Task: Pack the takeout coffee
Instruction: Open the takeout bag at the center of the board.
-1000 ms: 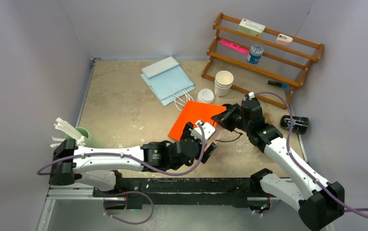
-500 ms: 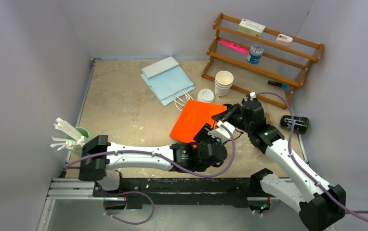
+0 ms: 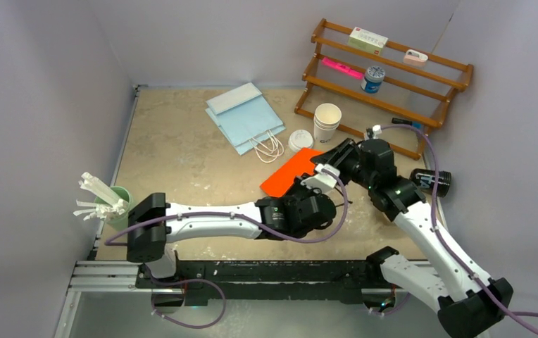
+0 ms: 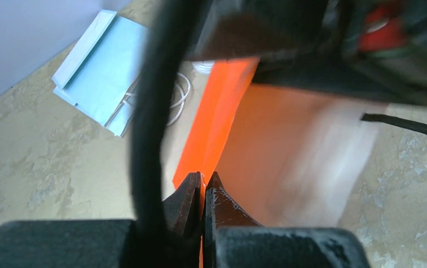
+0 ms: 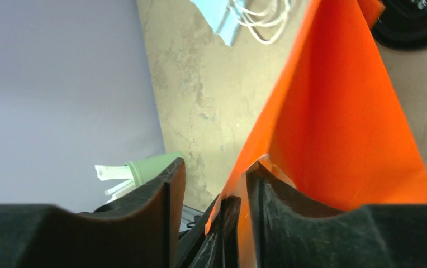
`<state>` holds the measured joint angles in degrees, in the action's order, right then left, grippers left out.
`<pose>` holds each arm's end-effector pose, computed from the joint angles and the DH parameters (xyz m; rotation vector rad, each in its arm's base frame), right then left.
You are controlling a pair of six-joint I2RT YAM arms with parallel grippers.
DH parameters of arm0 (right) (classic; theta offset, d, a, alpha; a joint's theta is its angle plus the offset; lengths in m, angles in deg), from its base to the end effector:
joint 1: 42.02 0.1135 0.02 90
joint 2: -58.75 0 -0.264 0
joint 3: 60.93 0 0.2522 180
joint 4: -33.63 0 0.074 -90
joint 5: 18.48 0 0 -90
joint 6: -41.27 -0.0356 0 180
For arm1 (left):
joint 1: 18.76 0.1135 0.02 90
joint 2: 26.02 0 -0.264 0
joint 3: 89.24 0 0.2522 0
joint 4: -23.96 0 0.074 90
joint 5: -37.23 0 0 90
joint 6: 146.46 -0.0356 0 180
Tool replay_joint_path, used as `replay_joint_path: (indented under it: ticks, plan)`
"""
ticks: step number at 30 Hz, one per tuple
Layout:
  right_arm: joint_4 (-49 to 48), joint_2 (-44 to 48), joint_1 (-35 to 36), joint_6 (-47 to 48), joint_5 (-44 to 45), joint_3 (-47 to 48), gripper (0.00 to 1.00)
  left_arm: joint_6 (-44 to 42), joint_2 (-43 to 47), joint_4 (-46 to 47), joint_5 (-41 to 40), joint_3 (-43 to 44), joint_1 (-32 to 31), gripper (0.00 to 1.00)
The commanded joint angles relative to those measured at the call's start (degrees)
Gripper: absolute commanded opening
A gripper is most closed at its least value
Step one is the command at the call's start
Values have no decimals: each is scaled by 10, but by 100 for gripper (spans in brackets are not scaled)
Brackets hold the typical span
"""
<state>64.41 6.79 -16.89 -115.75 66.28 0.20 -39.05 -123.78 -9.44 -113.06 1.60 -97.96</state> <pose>0.1870 0.0913 0.3213 0.6988 2.0108 1.1088 0.1008 -0.3634 0.2854 0.5183 1.8258 0.0745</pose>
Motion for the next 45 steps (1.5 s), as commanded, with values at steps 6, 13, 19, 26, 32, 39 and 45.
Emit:
replay_joint_path:
  ticks: [6, 13, 19, 26, 32, 39, 45]
  plan:
    - [42, 59, 1, 184, 15, 186, 77, 23, 200, 14, 161, -73, 83, 0]
    - [121, 84, 1, 302, 128, 235, 92, 41, 323, 4, 301, -107, 160, 0]
    - [22, 111, 1, 335, -20, 61, 89, 62, 375, 33, 440, -155, 229, 0]
    - [-200, 87, 1, 308, -112, -110, 74, 111, 388, 144, 675, -245, 337, 0]
    - [-259, 24, 1, 286, -137, -136, 71, 130, 391, 166, 723, -263, 342, 0]
    - [-275, -46, 4, 262, -141, -130, 62, 143, 399, 171, 726, -276, 342, 0]
    - [-269, -69, 7, 251, -127, -130, 46, 141, 404, 163, 719, -272, 342, 0]
